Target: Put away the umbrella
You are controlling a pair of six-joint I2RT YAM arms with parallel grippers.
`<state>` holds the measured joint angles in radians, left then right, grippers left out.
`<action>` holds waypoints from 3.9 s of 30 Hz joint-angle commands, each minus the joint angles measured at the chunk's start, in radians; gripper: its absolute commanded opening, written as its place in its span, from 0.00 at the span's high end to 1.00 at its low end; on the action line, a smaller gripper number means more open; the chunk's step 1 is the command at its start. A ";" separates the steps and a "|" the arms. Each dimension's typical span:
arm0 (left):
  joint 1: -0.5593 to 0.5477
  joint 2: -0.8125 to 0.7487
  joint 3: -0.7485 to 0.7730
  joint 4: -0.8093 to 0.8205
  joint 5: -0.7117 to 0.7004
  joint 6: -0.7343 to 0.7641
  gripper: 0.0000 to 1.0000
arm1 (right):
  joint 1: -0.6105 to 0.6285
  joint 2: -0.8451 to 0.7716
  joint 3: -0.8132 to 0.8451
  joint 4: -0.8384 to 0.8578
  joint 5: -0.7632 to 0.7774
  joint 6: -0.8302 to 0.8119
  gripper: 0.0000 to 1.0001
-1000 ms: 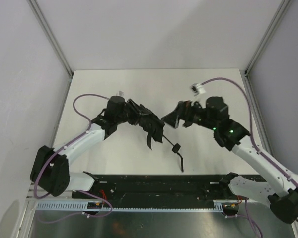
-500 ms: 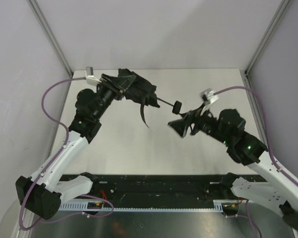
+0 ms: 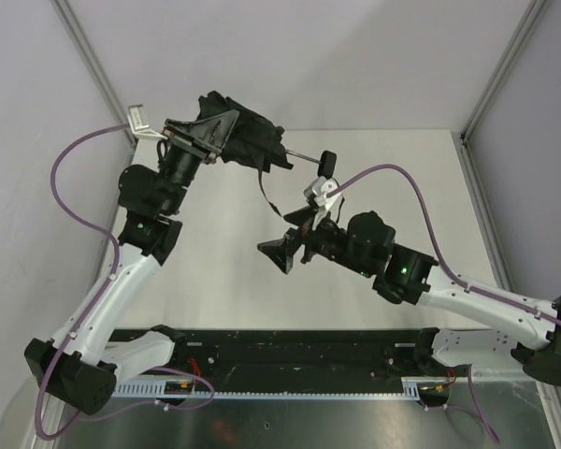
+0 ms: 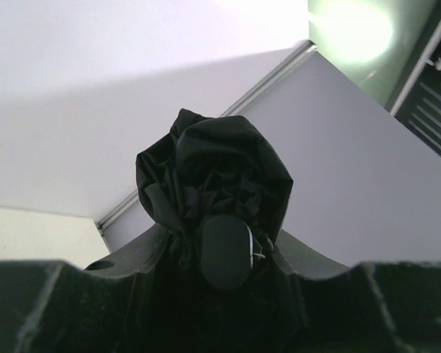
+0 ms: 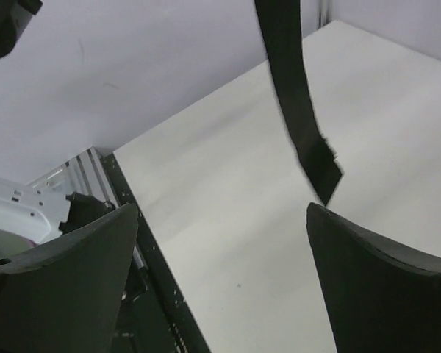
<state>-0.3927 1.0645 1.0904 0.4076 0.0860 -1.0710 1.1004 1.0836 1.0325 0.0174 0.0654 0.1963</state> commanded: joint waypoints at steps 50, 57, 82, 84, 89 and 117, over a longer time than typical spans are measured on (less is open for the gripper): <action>0.001 0.019 0.059 0.394 0.148 0.535 1.00 | 0.040 0.061 0.265 0.243 -0.194 0.515 1.00; 0.001 -0.006 0.027 0.357 0.101 0.547 1.00 | -0.086 0.050 0.243 0.322 -0.392 0.681 0.87; -0.094 -0.067 0.145 0.054 -0.160 1.021 1.00 | 0.252 0.628 0.592 0.456 1.154 -0.686 0.03; -0.103 -0.069 0.148 0.054 -0.167 1.019 1.00 | 0.246 0.674 0.627 0.527 1.171 -0.735 0.07; -0.115 -0.096 0.133 0.054 -0.187 0.995 1.00 | 0.185 0.760 0.654 0.727 1.190 -0.882 0.23; -0.119 -0.046 0.130 0.120 -0.323 0.547 1.00 | -0.178 0.339 0.436 0.390 -0.842 0.868 1.00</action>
<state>-0.5083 1.0195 1.1717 0.4015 -0.2337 -0.4004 0.9211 1.4117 1.5116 0.1108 -0.4187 0.6823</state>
